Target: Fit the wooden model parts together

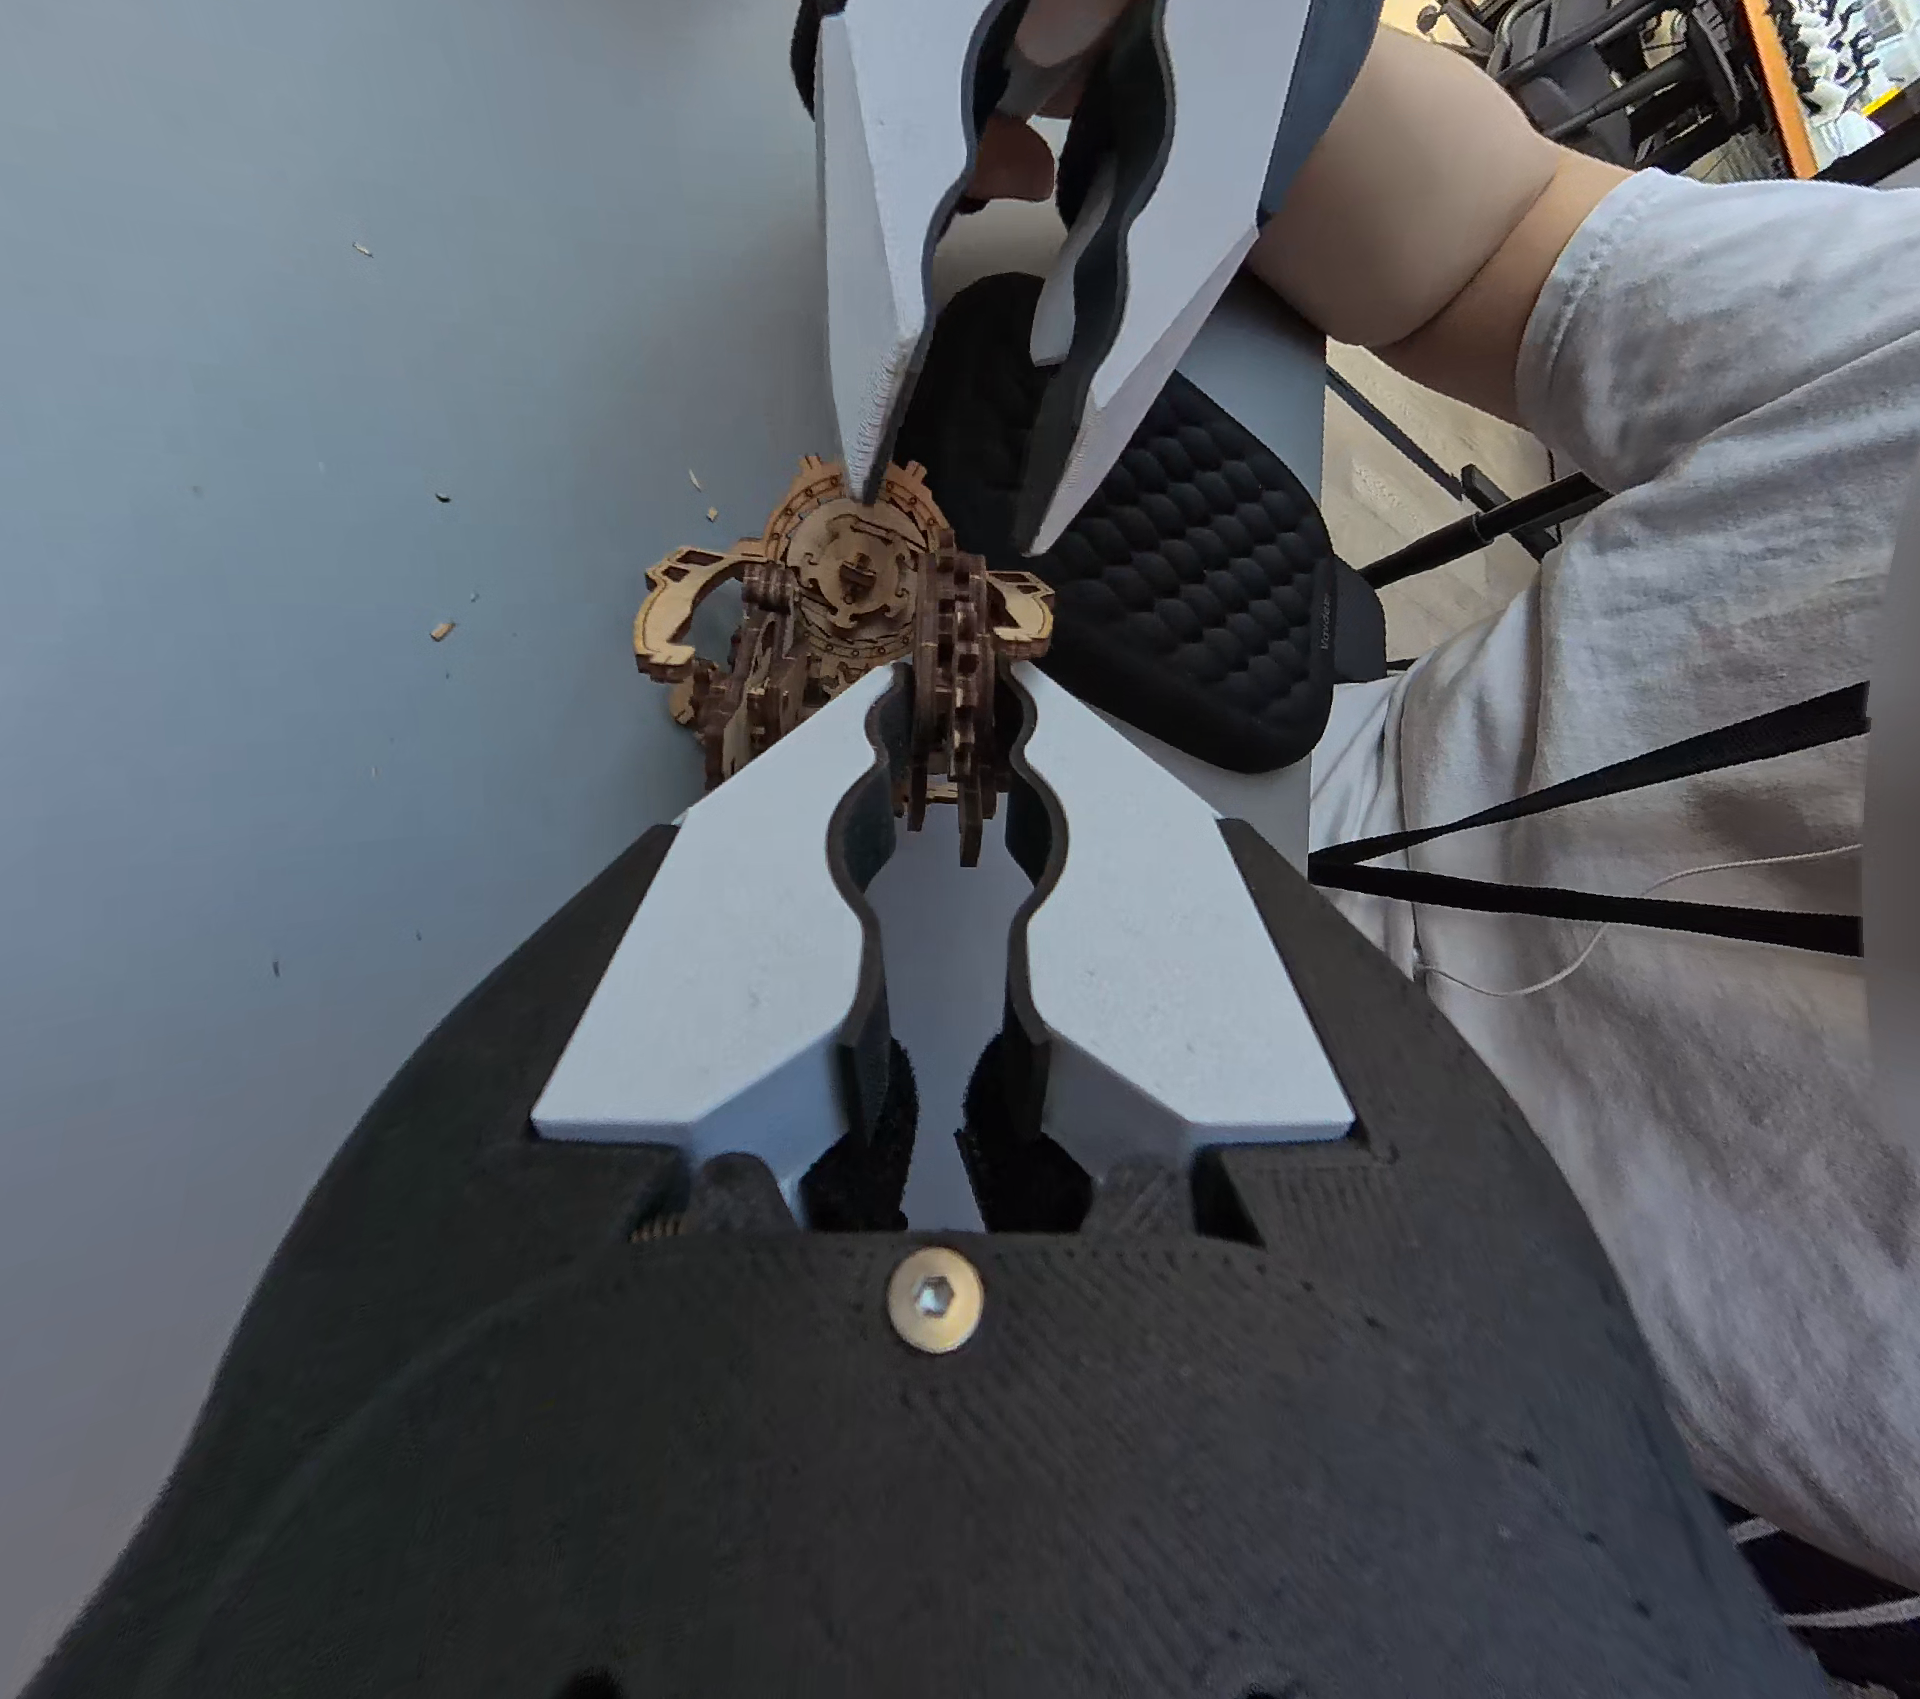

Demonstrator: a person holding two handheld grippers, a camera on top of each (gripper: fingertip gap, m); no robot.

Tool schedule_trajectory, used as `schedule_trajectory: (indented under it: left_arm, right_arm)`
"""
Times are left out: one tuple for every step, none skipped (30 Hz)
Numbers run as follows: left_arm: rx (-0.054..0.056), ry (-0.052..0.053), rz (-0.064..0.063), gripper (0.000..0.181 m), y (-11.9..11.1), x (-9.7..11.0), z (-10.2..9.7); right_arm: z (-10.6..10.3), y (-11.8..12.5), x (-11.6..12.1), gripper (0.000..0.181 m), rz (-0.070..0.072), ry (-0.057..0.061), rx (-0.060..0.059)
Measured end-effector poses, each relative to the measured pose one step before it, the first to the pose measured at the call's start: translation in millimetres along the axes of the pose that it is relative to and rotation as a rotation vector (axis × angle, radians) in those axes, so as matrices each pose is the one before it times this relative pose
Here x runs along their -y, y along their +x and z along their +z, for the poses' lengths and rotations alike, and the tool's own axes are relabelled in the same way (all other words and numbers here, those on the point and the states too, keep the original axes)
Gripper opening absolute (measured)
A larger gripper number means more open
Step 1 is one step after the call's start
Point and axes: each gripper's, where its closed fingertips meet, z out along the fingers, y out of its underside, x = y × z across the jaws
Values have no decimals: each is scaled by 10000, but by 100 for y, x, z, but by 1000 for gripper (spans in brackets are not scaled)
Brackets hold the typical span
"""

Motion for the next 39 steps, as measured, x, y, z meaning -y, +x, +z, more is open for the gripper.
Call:
schedule_trajectory:
  left_arm:
    - [-16, -22, 12, 14, 6, 14, 8]
    - [-11, 2, 6, 13, -11, 25, 6]
    - [-22, 8, -7, 13, -7, 22, 11]
    - [-25, 8, 7, 14, -8, 29, 6]
    - [-16, 21, 19, 14, -9, 36, 4]
    - [-17, 13, 23, 13, -14, 24, 12]
    - [-23, -5, 38, 13, 10, 4, 13]
    - [-25, 1, 36, 13, 10, 1, 1]
    - [-11, 19, 37, 13, -5, 16, 6]
    - [-2, 22, 29, 13, -4, 32, 11]
    - [-10, -5, 10, 14, 7, 10, -2]
    - [-10, -25, 27, 13, 25, -3, 14]
    - [12, -17, 57, 13, 9, 5, 13]
    - [27, -16, 62, 13, -2, 7, 9]
    - [7, -9, 50, 13, 5, 6, -8]
    - [10, 14, 34, 14, -19, 27, 0]
    - [15, 48, 8, 14, -34, 43, -21]
    - [-5, 41, 12, 14, -27, 22, -39]
    - [-10, 13, 34, 17, -27, -49, -89]
    - [-36, 34, 79, 21, 38, -42, -172]
    - [-48, 117, 106, 26, 99, 42, -266]
    - [-22, 173, 158, 31, 96, 77, -322]
    - [38, 161, 251, 34, 43, 14, -320]
    - [121, 132, 379, 37, -1, -86, -288]
    - [213, 97, 490, 42, -31, -150, -218]
    - [218, 89, 582, 45, 89, -185, -126]
    - [290, 45, 630, 45, 93, -213, -30]
    - [351, 24, 628, 48, 90, -196, 71]
    - [400, -1, 603, 51, 81, -152, 142]
    - [476, -62, 576, 50, -47, -161, 148]
    - [489, -67, 512, 51, -93, -125, 158]
    - [443, -57, 439, 51, -62, -120, 190]
    - [369, -55, 377, 51, -15, -135, 221]
    - [303, -79, 354, 51, 28, -156, 246]
    - [256, -93, 357, 51, 87, -146, 244]
    - [233, -86, 364, 51, 86, -139, 239]
    - [269, -149, 390, 51, -3, -217, 250]
    - [294, -137, 406, 50, -30, -167, 237]
    - [283, -128, 403, 48, -29, -145, 209]
  right_arm:
    - [81, -28, 7, 23, 73, 10, 107]
    - [82, -46, -94, 21, 63, -49, 112]
    - [71, 9, -91, 20, 65, -41, 64]
    - [78, 7, 6, 18, 60, 54, 62]
    - [91, -145, -97, 12, 56, 11, 157]
    - [107, -141, -196, 11, 65, -94, 148]
    - [52, 33, -96, 11, 51, -29, 18]
    - [6, -20, 8, 11, 63, 39, 53]
    - [-18, -11, -30, 11, 58, 9, 55]
    - [-17, 80, -47, 12, 82, 1, 34]
    - [18, 164, 2, 17, 141, 44, -14]
    - [62, -5, -46, 19, 123, 18, 79]
    - [103, -24, -175, 18, 108, -71, 95]
    - [111, -28, -175, 16, 100, -74, 99]
    - [18, -379, 91, 14, 104, 66, 291]
    - [-18, 56, -13, 12, 29, -19, -27]
    - [-19, 51, 2, 11, -20, -2, -48]
    - [-36, 57, -24, 11, -7, 14, -41]
    - [-42, 32, -45, 11, 73, 32, 28]
    - [-58, 43, -30, 11, 106, 63, 55]
    - [-52, 58, -37, 11, 78, 64, 55]
    - [-66, 53, -31, 11, 59, 58, 39]
    - [-49, 36, -16, 11, 43, 37, 35]
    - [-45, 46, -38, 11, 6, 6, 9]
    - [-15, 37, -18, 11, -35, -1, -9]
    - [-1, 13, 6, 11, -23, 14, -14]
    - [-3, 0, 8, 11, -20, 11, -14]
    - [-12, 13, 7, 11, -21, 16, -10]
    - [-14, 10, -4, 11, -7, -2, 1]
    - [-17, 20, -18, 11, 6, 2, -2]
    - [-20, 5, -5, 11, 3, 9, -1]
    - [-4, 13, 9, 11, -15, 14, -11]
    - [-4, 11, 1, 11, -26, 2, -12]
    - [-1, 1, -7, 11, -16, -7, -8]
    - [6, 2, 9, 11, -18, -5, -9]
    - [6, 5, 5, 11, -12, -4, -5]
    - [-6, -4, 3, 11, -2, -4, 1]
    - [-9, 9, 10, 11, -13, 13, -3]
    - [-8, -2, -12, 11, -11, -4, -1]
